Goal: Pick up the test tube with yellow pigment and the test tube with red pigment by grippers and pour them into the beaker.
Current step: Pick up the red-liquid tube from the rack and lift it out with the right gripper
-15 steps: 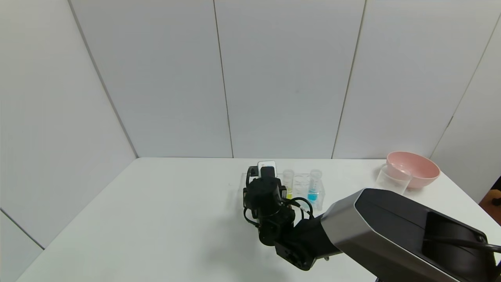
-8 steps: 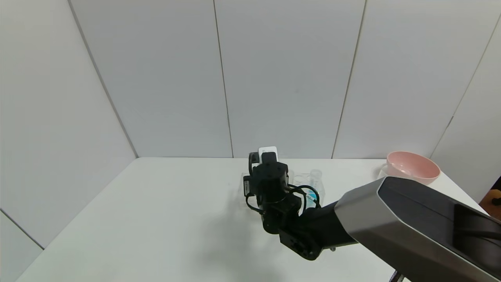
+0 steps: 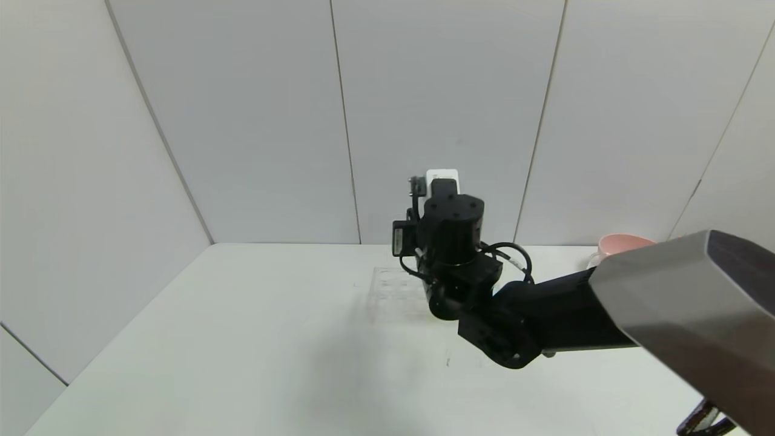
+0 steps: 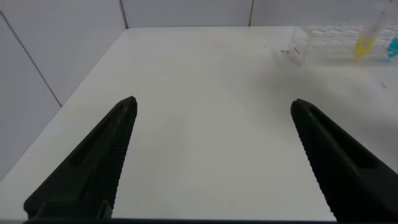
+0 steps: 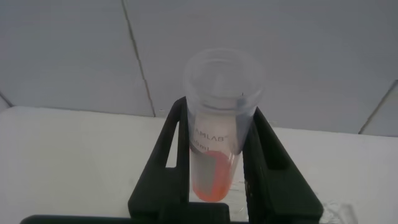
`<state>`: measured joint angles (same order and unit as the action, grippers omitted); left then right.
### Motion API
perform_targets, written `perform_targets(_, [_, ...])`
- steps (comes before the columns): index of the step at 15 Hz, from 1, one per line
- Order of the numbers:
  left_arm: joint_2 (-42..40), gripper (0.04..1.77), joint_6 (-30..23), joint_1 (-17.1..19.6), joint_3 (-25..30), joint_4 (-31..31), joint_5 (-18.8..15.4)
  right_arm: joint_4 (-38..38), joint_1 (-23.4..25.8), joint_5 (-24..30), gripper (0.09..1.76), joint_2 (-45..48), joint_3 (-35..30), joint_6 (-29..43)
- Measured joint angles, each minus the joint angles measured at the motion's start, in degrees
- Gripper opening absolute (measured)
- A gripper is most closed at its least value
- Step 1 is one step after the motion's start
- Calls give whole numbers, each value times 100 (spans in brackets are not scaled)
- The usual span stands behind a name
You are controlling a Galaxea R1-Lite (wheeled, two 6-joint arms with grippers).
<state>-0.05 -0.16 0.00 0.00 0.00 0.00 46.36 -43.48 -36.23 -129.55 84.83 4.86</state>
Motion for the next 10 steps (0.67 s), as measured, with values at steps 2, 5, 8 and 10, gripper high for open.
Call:
perform_targets(2, [0, 176, 0, 0, 0, 0, 0, -9, 274, 172, 55, 380, -234, -88])
perform_targets(5, [0, 176, 0, 0, 0, 0, 0, -11, 1069, 1147, 55, 1163, -918, -172])
perform_targets(8, [0, 176, 0, 0, 0, 0, 0, -7, 2197, 2231, 55, 1894, -1591, -185])
perform_targets(10, [0, 176, 0, 0, 0, 0, 0, 11, 3065, 3035, 55, 2258, -1974, -187])
